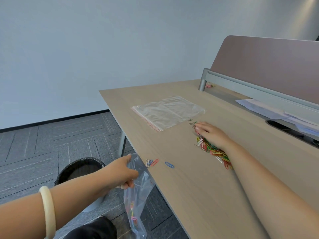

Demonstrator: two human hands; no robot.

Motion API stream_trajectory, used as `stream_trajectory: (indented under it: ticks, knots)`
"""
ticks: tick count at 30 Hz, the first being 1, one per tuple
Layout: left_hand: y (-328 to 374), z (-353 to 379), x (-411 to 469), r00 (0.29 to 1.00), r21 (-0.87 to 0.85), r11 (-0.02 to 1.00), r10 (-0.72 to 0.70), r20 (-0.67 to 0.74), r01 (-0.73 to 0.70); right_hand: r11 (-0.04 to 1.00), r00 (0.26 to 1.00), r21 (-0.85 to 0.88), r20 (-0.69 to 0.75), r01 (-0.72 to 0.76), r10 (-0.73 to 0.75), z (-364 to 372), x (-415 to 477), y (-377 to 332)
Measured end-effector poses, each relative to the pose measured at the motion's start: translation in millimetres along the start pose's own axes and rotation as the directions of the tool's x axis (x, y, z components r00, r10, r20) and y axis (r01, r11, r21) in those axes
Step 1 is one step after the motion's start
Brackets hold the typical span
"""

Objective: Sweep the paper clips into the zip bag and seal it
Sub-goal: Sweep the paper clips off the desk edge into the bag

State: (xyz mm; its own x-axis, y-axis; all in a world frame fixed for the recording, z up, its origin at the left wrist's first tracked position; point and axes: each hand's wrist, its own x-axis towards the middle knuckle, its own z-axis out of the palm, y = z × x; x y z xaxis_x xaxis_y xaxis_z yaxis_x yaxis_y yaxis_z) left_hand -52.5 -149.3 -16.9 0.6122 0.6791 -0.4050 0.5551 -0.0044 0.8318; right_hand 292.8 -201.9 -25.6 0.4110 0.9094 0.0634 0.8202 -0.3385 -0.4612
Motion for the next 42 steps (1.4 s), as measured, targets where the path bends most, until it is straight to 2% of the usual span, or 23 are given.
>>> stream_trajectory:
  ticks: [4, 6, 8, 11, 16, 22, 27, 33, 38, 42]
  knots:
    - [-2.1, 0.6, 0.2, 1.0, -0.013, 1.0, -0.003, 0.008, 0.003, 0.983, 0.992, 0.152, 0.056, 0.107, -0.117, 12.7, -10.8, -20.2]
    - [-3.3, -0.7, 0.0, 1.0, -0.027, 1.0, -0.003, 0.016, 0.003, 0.953, 0.989, 0.291, 0.091, 0.085, -0.116, 14.1, -15.3, -25.3]
    - [-4.1, -2.2, -0.3, 1.0, -0.036, 0.999, -0.004, 0.019, 0.005, 0.926, 0.997, 0.374, 0.04, 0.043, -0.062, 9.1, -16.7, -30.8]
    - [-4.6, -4.1, 0.5, 1.0, -0.033, 0.999, -0.01, 0.014, 0.011, 0.97, 0.989, 0.24, -0.147, 0.031, 0.004, 3.7, -2.9, -28.9]
    - [-5.4, -7.7, 2.0, 1.0, -0.038, 0.999, -0.008, 0.012, 0.009, 0.995, 0.993, -0.008, -0.067, -0.096, 0.095, 13.4, 28.5, -19.5]
    - [-7.9, -10.2, 4.4, 1.0, -0.04, 0.999, -0.024, 0.007, 0.024, 0.98, 0.989, -0.147, -0.07, -0.136, 0.127, 15.8, 38.7, -21.4]
    - [-6.2, -9.0, 5.1, 1.0, -0.042, 0.999, -0.02, 0.013, 0.021, 0.992, 0.994, -0.103, -0.081, -0.079, 0.07, 15.7, 33.7, -27.0]
    - [-8.1, -8.1, 4.6, 1.0, -0.041, 0.999, -0.026, 0.015, 0.027, 0.985, 0.999, -0.166, -0.005, -0.049, 0.049, 15.1, 25.0, -29.8]
    - [-7.1, -6.3, 0.4, 1.0, -0.033, 0.999, -0.012, 0.014, 0.013, 0.999, 0.998, -0.046, 0.068, 0.012, -0.009, 21.9, 14.5, -28.6]
    - [-1.8, -2.1, -5.6, 1.0, -0.034, 0.999, 0.012, 0.028, -0.011, 0.992, 0.985, 0.115, 0.157, 0.047, -0.065, 22.0, 4.3, -41.7]
